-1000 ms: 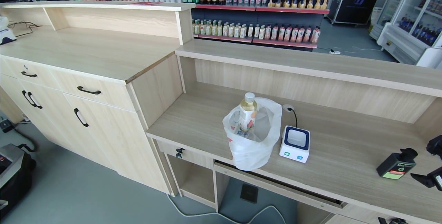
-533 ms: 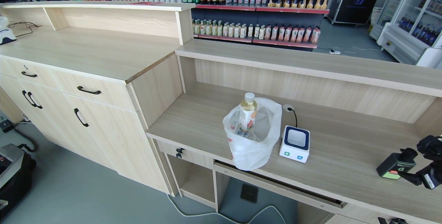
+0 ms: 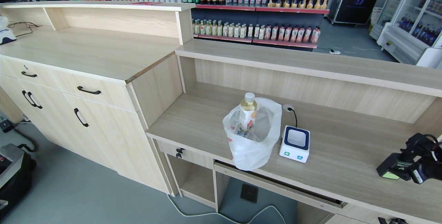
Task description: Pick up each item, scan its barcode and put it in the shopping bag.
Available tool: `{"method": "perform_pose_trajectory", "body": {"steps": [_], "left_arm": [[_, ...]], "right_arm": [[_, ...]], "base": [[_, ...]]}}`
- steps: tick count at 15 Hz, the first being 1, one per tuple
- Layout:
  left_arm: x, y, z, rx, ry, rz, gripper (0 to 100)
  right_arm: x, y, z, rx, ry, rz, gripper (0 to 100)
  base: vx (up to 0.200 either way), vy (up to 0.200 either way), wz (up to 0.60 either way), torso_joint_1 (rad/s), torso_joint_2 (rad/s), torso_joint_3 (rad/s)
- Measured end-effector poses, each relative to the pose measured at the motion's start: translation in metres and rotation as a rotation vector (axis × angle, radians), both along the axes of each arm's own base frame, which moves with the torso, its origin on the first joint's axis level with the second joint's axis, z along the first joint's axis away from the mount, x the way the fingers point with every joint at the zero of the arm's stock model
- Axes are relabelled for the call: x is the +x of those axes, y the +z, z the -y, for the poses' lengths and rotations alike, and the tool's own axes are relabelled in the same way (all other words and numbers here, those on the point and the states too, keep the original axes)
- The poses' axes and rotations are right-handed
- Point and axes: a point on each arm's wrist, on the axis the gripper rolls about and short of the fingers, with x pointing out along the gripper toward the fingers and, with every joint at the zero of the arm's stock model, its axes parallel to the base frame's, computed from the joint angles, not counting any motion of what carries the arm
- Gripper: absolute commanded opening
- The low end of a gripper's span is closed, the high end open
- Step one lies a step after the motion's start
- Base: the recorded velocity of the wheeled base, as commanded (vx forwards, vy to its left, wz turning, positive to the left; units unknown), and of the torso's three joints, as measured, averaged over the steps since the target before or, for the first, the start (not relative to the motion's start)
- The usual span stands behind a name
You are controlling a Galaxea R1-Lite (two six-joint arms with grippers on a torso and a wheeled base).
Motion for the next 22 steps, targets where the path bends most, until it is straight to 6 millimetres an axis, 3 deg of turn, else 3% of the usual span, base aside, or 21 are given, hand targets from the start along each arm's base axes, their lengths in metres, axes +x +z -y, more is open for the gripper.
{"method": "perform_pose_trajectory", "body": {"steps": [5, 6, 13, 17, 20, 22], "left_arm": [[0.000, 0.000, 0.000, 0.000, 0.000, 0.000, 100], [0.000, 0.000, 0.000, 0.000, 0.000, 0.000, 100], [0.000, 0.000, 0.000, 0.000, 0.000, 0.000, 100], [0.000, 0.000, 0.000, 0.000, 0.000, 0.000, 100], [0.000, 0.000, 0.000, 0.000, 0.000, 0.000, 100], [0.000, 0.000, 0.000, 0.000, 0.000, 0.000, 100]], "right_arm": [[0.016, -0.010, -0.007, 0.009, 0.049, -0.003, 100], [0.019, -0.012, -0.009, 0.011, 0.058, -0.007, 0], [0.030, -0.018, -0.021, 0.010, 0.105, -0.013, 0], [0.039, -0.003, -0.030, -0.041, 0.133, 0.052, 0], [0.032, 0.043, -0.048, -0.128, 0.172, 0.170, 0], [0.008, 0.081, -0.076, -0.231, 0.230, 0.259, 0]], "base": [[0.000, 0.000, 0.00, 0.000, 0.00, 0.000], [0.000, 0.000, 0.00, 0.000, 0.00, 0.000], [0.000, 0.000, 0.00, 0.000, 0.00, 0.000], [0.000, 0.000, 0.00, 0.000, 0.00, 0.000], [0.000, 0.000, 0.00, 0.000, 0.00, 0.000], [0.000, 0.000, 0.00, 0.000, 0.00, 0.000]]}}
